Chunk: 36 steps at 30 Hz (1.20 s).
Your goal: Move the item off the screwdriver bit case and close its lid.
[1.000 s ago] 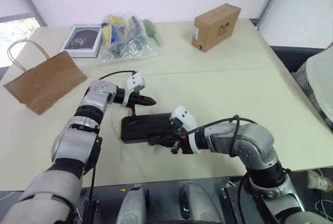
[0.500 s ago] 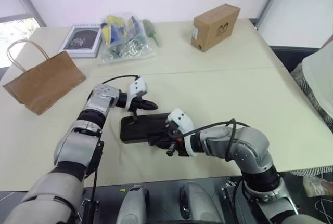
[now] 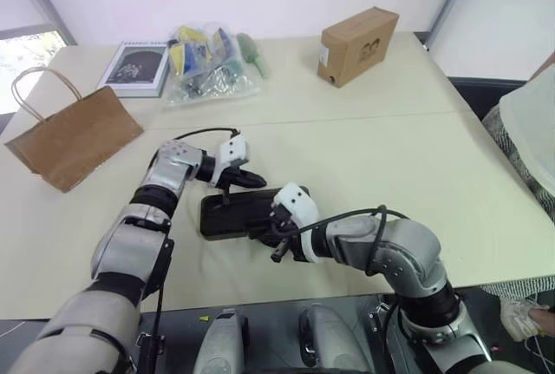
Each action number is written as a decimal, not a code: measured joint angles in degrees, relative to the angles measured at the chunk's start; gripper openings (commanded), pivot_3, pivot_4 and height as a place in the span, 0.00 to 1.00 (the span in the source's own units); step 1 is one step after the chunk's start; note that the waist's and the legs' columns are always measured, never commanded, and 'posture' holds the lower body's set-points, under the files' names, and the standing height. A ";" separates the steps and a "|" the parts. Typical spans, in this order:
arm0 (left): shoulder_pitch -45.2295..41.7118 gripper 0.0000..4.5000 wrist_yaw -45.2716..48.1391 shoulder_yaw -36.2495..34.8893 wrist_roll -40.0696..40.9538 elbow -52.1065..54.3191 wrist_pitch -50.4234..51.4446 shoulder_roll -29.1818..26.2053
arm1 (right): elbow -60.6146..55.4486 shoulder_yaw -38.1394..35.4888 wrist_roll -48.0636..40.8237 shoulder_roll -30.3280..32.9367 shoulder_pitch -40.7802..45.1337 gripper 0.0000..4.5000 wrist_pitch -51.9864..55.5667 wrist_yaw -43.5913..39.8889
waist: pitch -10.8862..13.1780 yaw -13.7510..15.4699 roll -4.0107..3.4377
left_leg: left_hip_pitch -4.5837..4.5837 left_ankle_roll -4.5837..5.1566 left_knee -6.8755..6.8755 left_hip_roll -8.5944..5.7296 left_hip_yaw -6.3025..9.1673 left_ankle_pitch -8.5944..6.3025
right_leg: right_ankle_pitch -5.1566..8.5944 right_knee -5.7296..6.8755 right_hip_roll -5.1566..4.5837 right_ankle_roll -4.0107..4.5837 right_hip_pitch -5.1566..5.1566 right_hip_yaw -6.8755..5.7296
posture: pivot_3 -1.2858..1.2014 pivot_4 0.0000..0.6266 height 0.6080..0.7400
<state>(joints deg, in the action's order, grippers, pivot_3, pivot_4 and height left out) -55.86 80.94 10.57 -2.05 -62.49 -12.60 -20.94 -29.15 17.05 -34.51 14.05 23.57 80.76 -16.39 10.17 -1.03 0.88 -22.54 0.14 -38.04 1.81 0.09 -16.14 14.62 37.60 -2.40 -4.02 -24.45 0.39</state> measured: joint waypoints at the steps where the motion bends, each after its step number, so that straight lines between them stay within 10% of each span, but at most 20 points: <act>1: 0.04 0.00 0.29 0.28 -0.17 0.15 -0.42 0.00 | -0.02 -0.09 0.02 -0.12 -0.18 0.01 0.06 0.17 | 0.00 0.00 0.00 | 0.00 0.00 0.00 0.00 0.00 0.00 | 0.00 0.00 0.00 0.00 0.00 0.00 | 0.52 0.24 1.00; 36: 3.67 0.00 3.96 3.41 -1.67 8.18 -1.75 -3.41 | 0.69 5.54 4.10 0.12 -0.34 0.01 -3.63 0.57 | -0.09 -1.54 -0.02 | 0.05 0.05 0.02 0.03 0.08 -0.03 | 0.01 0.00 0.07 0.01 0.01 0.02 | 0.52 0.24 1.00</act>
<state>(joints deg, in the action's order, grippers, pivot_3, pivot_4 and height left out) -52.19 84.90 13.98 -3.72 -54.31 -14.36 -24.35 -28.46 22.58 -30.42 14.17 23.23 77.13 -15.82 10.08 -2.57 0.86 -22.49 0.20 -38.02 1.83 0.17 -16.17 14.63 37.60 -2.33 -4.01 -24.45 0.41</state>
